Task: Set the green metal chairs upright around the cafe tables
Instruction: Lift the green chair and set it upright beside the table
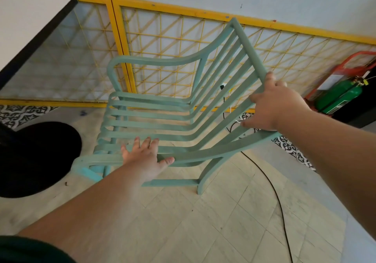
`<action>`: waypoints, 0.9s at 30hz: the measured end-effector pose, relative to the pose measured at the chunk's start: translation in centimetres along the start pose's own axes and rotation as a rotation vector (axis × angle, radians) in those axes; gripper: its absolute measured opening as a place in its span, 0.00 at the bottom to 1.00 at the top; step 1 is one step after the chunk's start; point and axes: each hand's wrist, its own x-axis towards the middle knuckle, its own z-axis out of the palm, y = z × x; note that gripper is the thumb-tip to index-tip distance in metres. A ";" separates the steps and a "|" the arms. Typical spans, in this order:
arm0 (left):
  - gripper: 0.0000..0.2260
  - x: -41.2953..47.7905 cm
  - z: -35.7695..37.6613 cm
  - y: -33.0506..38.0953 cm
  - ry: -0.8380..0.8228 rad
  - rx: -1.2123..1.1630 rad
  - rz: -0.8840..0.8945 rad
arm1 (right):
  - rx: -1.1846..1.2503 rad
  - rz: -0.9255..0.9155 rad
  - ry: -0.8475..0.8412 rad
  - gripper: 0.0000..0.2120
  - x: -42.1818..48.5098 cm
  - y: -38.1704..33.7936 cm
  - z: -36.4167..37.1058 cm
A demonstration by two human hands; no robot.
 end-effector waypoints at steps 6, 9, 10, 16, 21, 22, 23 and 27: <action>0.45 -0.4 -0.4 0.1 -0.025 0.014 0.007 | -0.435 -0.207 -0.111 0.51 -3.3 -3.0 3.0; 0.43 -0.3 -0.4 0.2 -0.021 0.004 0.015 | -0.297 -0.299 -0.139 0.30 -3.0 -5.5 5.4; 0.43 -0.2 -0.5 0.2 -0.029 -0.004 0.019 | -0.215 -0.312 -0.131 0.24 -2.9 -6.2 5.9; 0.35 0.1 -0.6 0.0 -0.078 0.013 0.044 | -0.092 -0.369 -0.029 0.15 -2.7 -8.0 7.4; 0.30 -3.7 -2.0 -1.7 -0.026 0.034 0.125 | -0.015 -0.310 -0.106 0.35 -4.8 -8.2 6.2; 0.32 -4.7 -3.1 -2.0 0.003 0.031 0.139 | 0.077 -0.295 -0.104 0.38 -5.6 -8.1 5.1; 0.32 -6.0 -4.4 -2.3 0.029 0.017 0.155 | 0.173 -0.286 -0.080 0.40 -6.5 -7.8 3.8; 0.28 -10.7 -9.4 -2.9 0.094 -0.008 0.165 | 0.474 -0.229 0.039 0.32 -10.9 -6.6 -1.2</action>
